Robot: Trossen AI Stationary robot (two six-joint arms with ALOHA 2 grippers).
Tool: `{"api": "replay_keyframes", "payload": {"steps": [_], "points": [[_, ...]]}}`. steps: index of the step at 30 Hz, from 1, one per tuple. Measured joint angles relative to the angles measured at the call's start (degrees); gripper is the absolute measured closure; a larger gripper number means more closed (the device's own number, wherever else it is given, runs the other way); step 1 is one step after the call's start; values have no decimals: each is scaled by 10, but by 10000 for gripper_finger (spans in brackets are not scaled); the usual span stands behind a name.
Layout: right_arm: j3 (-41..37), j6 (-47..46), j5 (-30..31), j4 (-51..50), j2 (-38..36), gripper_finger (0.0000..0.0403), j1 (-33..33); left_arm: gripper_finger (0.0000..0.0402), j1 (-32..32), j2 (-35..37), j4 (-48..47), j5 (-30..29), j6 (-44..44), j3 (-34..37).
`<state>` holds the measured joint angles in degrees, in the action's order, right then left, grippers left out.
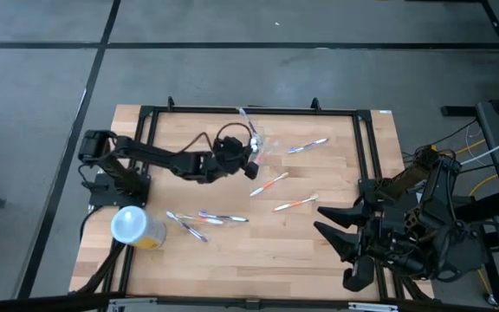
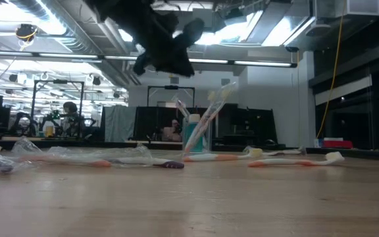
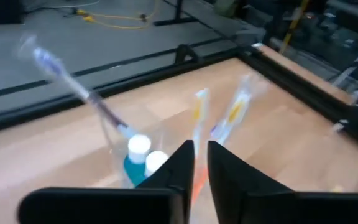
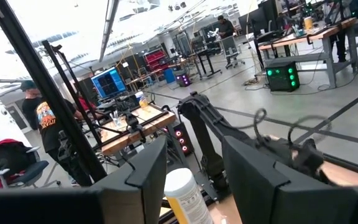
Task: Pick & Place toothbrushing station
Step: Put the purple toothbrush into the transparent organizer
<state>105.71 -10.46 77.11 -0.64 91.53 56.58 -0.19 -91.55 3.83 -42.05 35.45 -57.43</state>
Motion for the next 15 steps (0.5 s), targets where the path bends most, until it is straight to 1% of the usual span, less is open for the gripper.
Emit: {"api": "replay_keyframes", "payload": {"steps": [3,4,5,7,8,9,11,14,15], "points": [[0,0,1,0,0,243,0,327,6,35,3,33,-50,0],[0,0,3,0,0,243,0,316,6,48,2,52,-76,0],[0,-1,5,0,0,243,0,306,6,59,4,86,-106,0],[0,-1,5,0,0,243,0,289,0,81,-3,173,-165,-1],[0,-1,4,-1,0,243,0,282,-6,87,-15,211,-182,-1],[0,-1,4,-2,0,243,0,278,-14,88,-31,232,-186,-1],[0,2,4,-2,0,243,0,276,-30,82,-102,248,-166,-1],[0,5,4,-2,0,243,0,281,-53,48,-214,257,-136,0],[0,5,4,-2,0,243,0,283,-62,35,-232,257,-129,1]]}}
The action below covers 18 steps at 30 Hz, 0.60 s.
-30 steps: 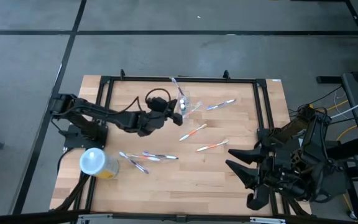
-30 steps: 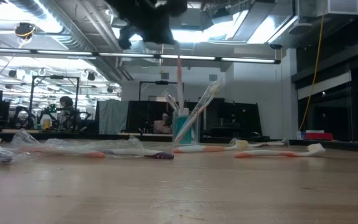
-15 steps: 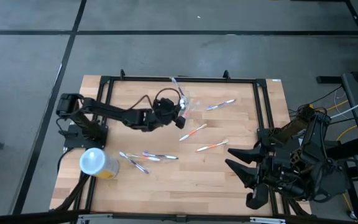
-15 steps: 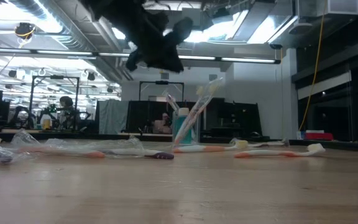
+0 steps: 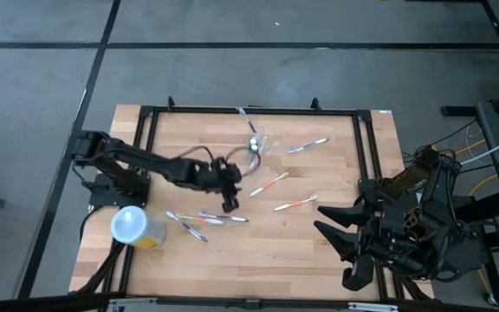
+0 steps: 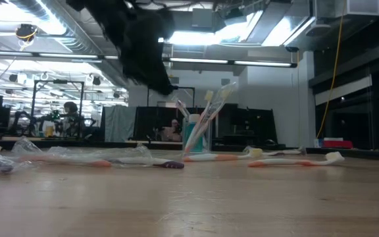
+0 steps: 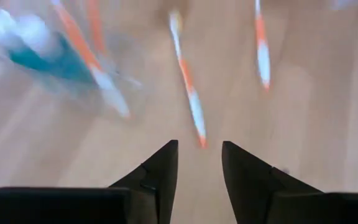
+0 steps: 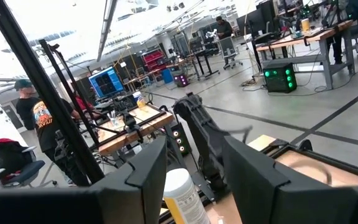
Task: Pick & Place toothbrushing station
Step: Put the purple toothbrush into the transparent organizer
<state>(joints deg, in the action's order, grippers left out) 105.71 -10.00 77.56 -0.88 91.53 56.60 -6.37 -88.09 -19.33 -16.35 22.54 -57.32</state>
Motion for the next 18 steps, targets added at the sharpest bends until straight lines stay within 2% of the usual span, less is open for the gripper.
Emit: {"api": "replay_keyframes", "payload": {"steps": [5,7,18], "points": [[0,0,-2,-4,0,243,0,287,-44,-53,52,21,10,-1],[0,0,-4,-4,0,243,0,286,-54,-67,68,-7,22,-1],[0,-16,-5,-4,10,243,5,283,-30,-178,152,-55,119,-2]]}}
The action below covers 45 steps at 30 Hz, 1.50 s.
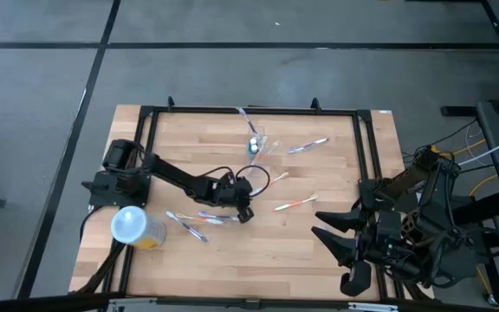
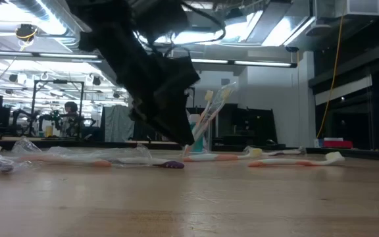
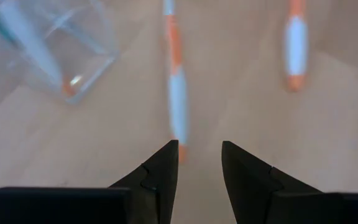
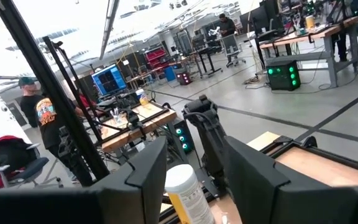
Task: Pick & Place toothbrushing station
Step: Put the purple toothbrush into the transparent organizer
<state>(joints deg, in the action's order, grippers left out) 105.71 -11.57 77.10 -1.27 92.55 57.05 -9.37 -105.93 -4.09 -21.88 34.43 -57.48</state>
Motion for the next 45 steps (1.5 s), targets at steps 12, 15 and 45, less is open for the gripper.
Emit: {"api": "replay_keyframes", "payload": {"steps": [12,15,45], "points": [[0,-27,46,-20,0,243,4,283,27,7,35,48,3,0],[0,-94,58,-121,-1,243,-11,283,7,51,36,48,11,0],[-226,-22,-845,-763,1,243,-670,287,-268,465,-108,-299,-157,0]]}}
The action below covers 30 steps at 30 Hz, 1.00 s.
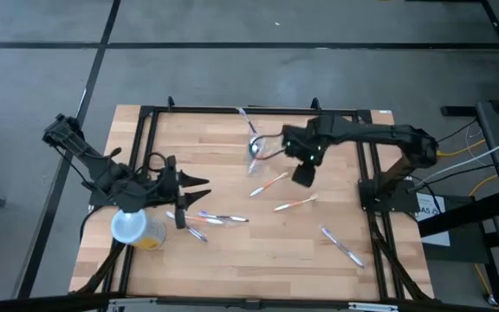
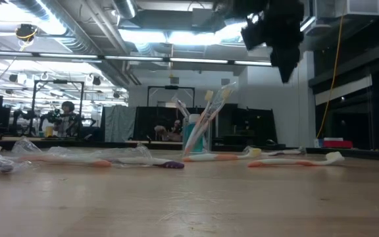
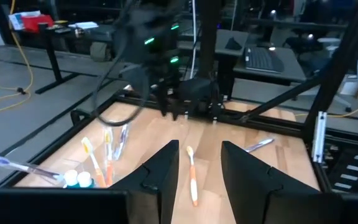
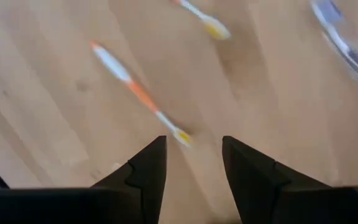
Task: Pick & Place toothbrushing station
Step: Put the purple toothbrush into the transparent organizer
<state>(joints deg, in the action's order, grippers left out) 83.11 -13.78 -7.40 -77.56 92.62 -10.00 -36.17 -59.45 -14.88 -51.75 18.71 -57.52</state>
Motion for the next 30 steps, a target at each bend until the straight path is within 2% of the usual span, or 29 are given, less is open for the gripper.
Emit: {"api": "replay_keyframes", "payload": {"steps": [5,9,12,16,25,27,30], "points": [[-14,18,-47,27,-6,243,-93,288,-21,0,0,-26,15,0],[-14,-78,-104,123,-9,243,-163,288,-26,0,-1,-28,26,0],[-14,-160,-104,156,-5,243,-197,288,-26,0,-1,-28,30,0],[-14,-265,-108,114,17,243,-233,288,-26,0,0,-28,31,0],[-15,-377,-47,77,63,243,-268,288,-26,0,4,-42,31,0],[-25,-412,-33,81,70,243,-276,288,-26,0,14,-42,29,0],[-61,-473,-45,124,72,243,-280,288,-26,0,32,-42,13,0]]}}
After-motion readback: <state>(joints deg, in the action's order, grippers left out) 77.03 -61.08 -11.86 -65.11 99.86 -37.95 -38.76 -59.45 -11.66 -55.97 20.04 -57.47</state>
